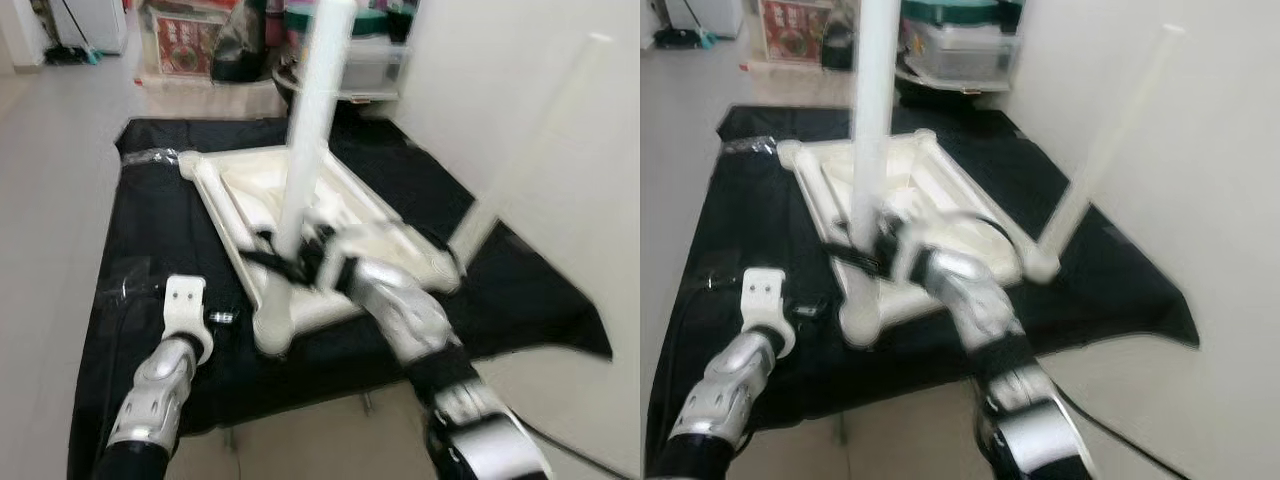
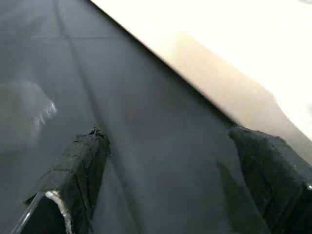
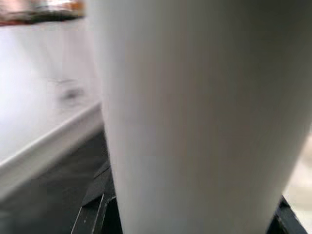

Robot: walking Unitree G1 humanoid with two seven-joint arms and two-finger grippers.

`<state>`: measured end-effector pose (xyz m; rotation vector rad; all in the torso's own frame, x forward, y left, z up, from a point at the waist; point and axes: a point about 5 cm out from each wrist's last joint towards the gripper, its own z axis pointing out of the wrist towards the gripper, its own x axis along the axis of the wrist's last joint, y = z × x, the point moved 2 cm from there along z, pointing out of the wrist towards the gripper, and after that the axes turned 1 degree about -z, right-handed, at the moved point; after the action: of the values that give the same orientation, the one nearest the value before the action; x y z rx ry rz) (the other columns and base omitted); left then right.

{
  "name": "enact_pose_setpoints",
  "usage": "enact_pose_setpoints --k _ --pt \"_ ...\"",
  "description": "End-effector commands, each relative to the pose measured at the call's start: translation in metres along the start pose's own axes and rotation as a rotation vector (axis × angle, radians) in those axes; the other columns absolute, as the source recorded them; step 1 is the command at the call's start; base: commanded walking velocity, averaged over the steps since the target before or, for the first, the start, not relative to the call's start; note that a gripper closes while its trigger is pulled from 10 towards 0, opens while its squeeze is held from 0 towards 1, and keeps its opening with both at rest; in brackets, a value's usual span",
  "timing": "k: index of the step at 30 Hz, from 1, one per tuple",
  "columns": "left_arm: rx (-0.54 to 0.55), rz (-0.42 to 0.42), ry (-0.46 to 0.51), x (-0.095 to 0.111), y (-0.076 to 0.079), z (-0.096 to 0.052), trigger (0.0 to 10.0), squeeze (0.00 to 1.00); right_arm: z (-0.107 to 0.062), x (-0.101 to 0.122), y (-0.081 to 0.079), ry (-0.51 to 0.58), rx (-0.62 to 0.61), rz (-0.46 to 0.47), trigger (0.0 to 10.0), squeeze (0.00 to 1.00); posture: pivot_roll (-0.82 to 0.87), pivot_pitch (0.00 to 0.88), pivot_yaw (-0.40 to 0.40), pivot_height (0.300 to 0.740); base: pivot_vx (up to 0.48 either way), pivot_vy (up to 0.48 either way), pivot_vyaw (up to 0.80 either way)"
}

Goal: Building children table

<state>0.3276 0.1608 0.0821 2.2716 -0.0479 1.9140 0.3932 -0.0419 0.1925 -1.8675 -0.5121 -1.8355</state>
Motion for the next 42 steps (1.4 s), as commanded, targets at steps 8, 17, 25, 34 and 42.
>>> enact_pose_setpoints --k 8,17,25,34,42 --pt "0.006 0.002 -0.054 -0.012 -0.004 -0.004 10.0 0.0 -0.029 -0.042 0.03 -0.169 -0.43 0.06 10.0 0.0 0.1 0.0 -0.136 0.74 0.0 0.0 0.0" --pt "0.001 0.073 -0.008 -0.002 -0.003 -0.009 10.0 0.0 -0.011 0.006 0.009 0.038 -0.169 0.1 10.0 0.0 0.11 0.0 -0.142 0.74 0.0 0.0 0.0" --pt "-0.034 0.222 0.056 0.012 0.005 -0.025 10.0 0.0 -0.028 0.028 -0.017 0.105 0.368 0.114 10.0 0.0 0.13 0.0 -0.142 0.74 0.0 0.0 0.0" --pt "-0.193 0.264 0.056 0.005 0.039 -0.075 10.0 0.0 -0.035 0.014 -0.029 0.036 0.645 0.0 10.0 0.0 0.17 0.0 -0.148 0.74 0.0 0.0 0.0" --pt "-0.137 0.19 0.01 -0.003 0.045 -0.102 10.0 0.0 -0.023 0.004 -0.033 0.025 0.587 0.009 0.0 0.0 0.19 0.0 -0.145 0.74 0.0 0.0 0.0"
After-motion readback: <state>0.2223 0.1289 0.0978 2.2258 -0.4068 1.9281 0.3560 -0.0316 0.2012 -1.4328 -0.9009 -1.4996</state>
